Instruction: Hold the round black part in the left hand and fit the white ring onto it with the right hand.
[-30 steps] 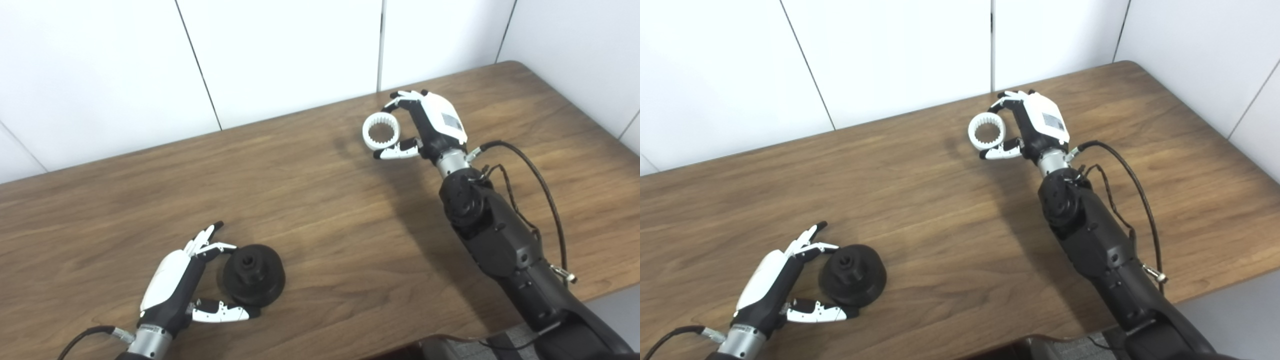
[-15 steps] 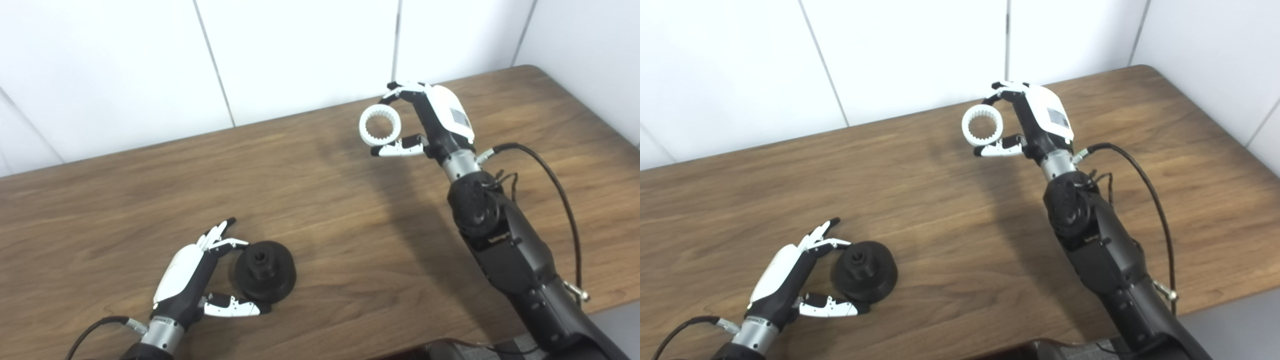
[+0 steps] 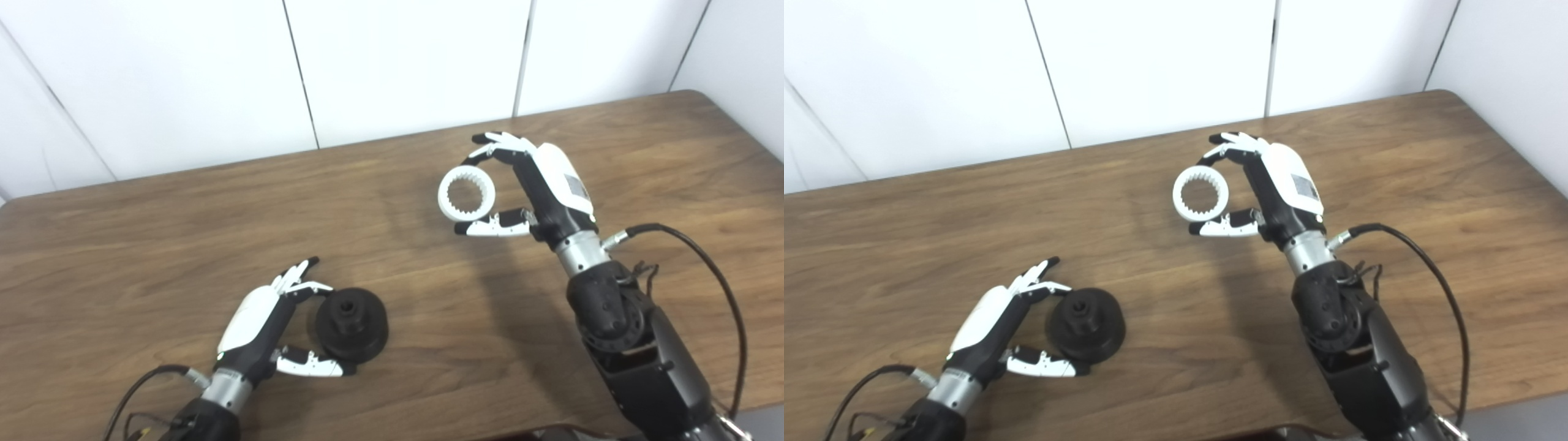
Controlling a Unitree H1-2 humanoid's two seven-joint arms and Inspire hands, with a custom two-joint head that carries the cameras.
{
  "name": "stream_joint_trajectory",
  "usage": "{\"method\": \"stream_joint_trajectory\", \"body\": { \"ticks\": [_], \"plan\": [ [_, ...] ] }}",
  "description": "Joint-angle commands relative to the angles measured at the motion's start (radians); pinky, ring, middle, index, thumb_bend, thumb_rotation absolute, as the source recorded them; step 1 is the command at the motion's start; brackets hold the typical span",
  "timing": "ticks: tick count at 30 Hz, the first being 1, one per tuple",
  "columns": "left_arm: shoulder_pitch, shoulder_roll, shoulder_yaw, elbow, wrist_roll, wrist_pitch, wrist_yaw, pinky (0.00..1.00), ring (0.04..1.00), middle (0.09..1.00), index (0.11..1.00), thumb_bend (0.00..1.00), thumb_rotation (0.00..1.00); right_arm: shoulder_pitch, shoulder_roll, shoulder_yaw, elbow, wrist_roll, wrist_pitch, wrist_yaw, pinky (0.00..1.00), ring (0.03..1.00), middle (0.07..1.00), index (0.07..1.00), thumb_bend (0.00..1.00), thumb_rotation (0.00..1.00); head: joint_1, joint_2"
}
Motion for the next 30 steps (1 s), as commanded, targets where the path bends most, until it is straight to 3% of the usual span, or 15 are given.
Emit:
{"method": "stream_joint_trajectory", "body": {
  "ticks": [1,13,19,30],
  "plan": [
    [-0.034,-0.01,-0.007,0.0,0.017,-0.003,0.007,1.0,1.0,1.0,0.635,0.99,0.31,-0.005,0.016,0.009,-0.058,-0.001,-0.037,0.009,0.96,0.897,0.833,0.485,0.52,0.14,0.005,0.001],
    [-0.04,-0.04,-0.018,-0.01,0.034,0.035,0.0,1.0,1.0,1.0,0.633,0.99,0.27,0.086,0.068,0.064,-0.129,0.008,-0.071,0.061,0.95,0.876,0.82,0.485,0.52,0.14,0.09,0.012],
    [-0.041,-0.048,-0.03,-0.01,0.044,0.048,-0.001,1.0,1.0,1.0,0.637,0.99,0.29,0.112,0.099,0.106,-0.137,-0.001,-0.11,0.075,0.84,0.865,0.824,0.485,0.52,0.14,0.11,0.017],
    [-0.039,-0.062,-0.039,0.002,0.057,0.036,0.015,1.0,1.0,1.0,0.634,0.99,0.3,0.127,0.153,0.155,-0.126,0.018,-0.126,0.096,0.95,0.884,0.831,0.485,0.52,0.15,0.141,0.017]
  ]
}}
